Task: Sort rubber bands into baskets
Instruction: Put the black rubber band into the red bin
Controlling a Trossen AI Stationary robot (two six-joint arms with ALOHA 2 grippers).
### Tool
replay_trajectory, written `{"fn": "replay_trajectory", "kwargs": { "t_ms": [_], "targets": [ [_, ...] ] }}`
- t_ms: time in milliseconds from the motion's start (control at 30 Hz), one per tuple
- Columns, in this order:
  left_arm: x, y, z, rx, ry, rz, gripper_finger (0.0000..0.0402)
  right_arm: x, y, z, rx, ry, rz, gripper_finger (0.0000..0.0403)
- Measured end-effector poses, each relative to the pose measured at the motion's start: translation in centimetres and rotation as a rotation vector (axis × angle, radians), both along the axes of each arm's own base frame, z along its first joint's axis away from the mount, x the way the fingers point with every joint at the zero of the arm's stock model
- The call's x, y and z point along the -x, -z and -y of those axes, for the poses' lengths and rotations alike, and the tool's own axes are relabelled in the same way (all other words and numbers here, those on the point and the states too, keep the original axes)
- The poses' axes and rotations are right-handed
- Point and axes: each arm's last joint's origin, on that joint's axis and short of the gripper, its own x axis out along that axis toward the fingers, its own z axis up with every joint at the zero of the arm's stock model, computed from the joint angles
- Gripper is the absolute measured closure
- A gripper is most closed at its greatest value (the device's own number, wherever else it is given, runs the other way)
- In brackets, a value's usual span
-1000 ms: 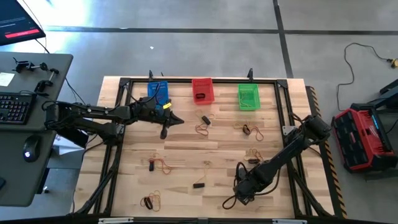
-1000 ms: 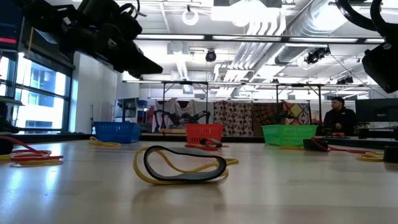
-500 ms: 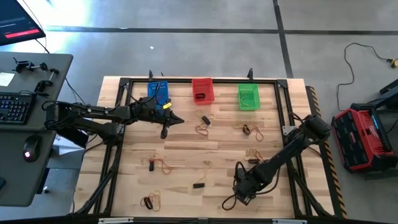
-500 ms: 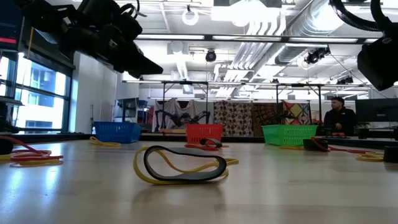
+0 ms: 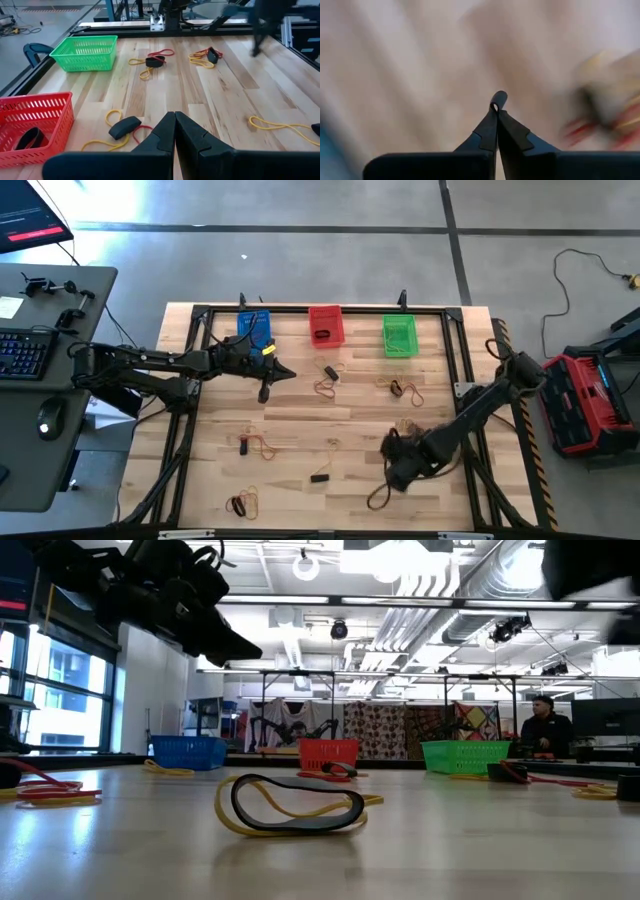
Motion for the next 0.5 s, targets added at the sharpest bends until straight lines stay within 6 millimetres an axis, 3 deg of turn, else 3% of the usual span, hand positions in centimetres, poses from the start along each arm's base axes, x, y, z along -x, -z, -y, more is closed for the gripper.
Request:
{"fn": "replay_trajectory", "kwargs": {
  "t_ms": [100, 267, 500],
  "targets": [
    [0.0, 0.0, 0.0, 0.003, -0.001, -0.001, 0.0401, -0.9, -0.1, 2.3, 0.239, -0.020, 0.067, 0.0403],
    [0.0, 0.1, 0.0, 0.005, -0.001, -0.007, 0.0401, -3.5, -0.5, 7.1, 0.496, 0.033, 0.145, 0.0403],
    [0.0, 0.1, 0.0, 0.006, -0.001, -0.011, 0.0401, -7.8, -1.1, 14.7, 0.557, 0.084, 0.239, 0.0403]
  ]
}}
